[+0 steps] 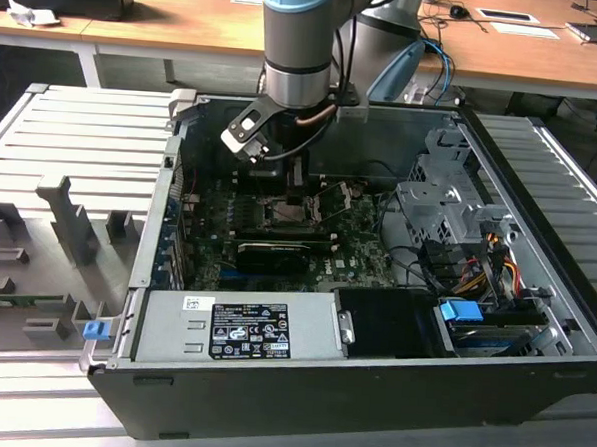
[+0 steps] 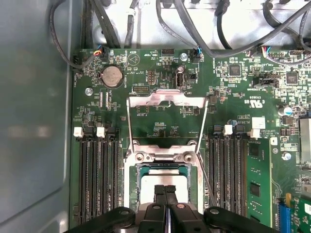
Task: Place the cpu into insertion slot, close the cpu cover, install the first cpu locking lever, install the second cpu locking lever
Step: 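Close the cpu cover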
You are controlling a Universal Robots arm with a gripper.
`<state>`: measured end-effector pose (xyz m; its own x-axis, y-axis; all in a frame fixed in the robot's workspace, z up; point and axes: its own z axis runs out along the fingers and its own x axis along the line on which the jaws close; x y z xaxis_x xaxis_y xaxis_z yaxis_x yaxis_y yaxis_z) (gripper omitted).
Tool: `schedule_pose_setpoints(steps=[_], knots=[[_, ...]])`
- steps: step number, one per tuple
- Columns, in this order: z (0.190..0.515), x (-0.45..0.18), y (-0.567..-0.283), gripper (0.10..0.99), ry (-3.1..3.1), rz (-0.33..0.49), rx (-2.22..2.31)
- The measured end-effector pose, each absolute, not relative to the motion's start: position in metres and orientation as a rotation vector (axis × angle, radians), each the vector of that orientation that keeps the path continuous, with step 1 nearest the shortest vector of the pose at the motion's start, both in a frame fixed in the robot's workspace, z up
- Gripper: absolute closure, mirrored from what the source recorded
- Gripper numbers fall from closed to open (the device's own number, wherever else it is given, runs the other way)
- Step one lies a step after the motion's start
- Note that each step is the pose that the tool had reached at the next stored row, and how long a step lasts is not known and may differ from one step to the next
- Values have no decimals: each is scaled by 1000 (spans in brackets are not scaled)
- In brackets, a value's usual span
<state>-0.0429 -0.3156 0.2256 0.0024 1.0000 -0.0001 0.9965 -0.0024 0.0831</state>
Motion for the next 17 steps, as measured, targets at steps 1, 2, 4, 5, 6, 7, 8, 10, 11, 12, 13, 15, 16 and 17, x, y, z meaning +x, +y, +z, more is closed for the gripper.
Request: schedule_pose_setpoints(steps=[1, 2, 4, 5, 6, 7, 8, 10, 11, 12, 13, 15, 16, 17], knots=[[228, -43, -316, 980, 2176, 90, 2182], [229, -43, -316, 980, 2176, 90, 2182], [231, -43, -316, 980, 2176, 90, 2182], [231, -43, -316, 980, 2176, 91, 2182], [231, -43, -316, 980, 2176, 91, 2181], [231, -43, -316, 980, 2176, 91, 2181], [231, -43, -316, 980, 2176, 90, 2181], [231, -41, -316, 980, 2176, 90, 2182], [231, -39, -316, 980, 2176, 90, 2181], [231, -38, -316, 980, 2176, 90, 2181], [232, -38, -316, 980, 2176, 90, 2182], [236, -38, -315, 980, 2176, 90, 2182], [242, -38, -314, 980, 2176, 90, 2182], [246, -38, -314, 980, 2176, 90, 2181]])
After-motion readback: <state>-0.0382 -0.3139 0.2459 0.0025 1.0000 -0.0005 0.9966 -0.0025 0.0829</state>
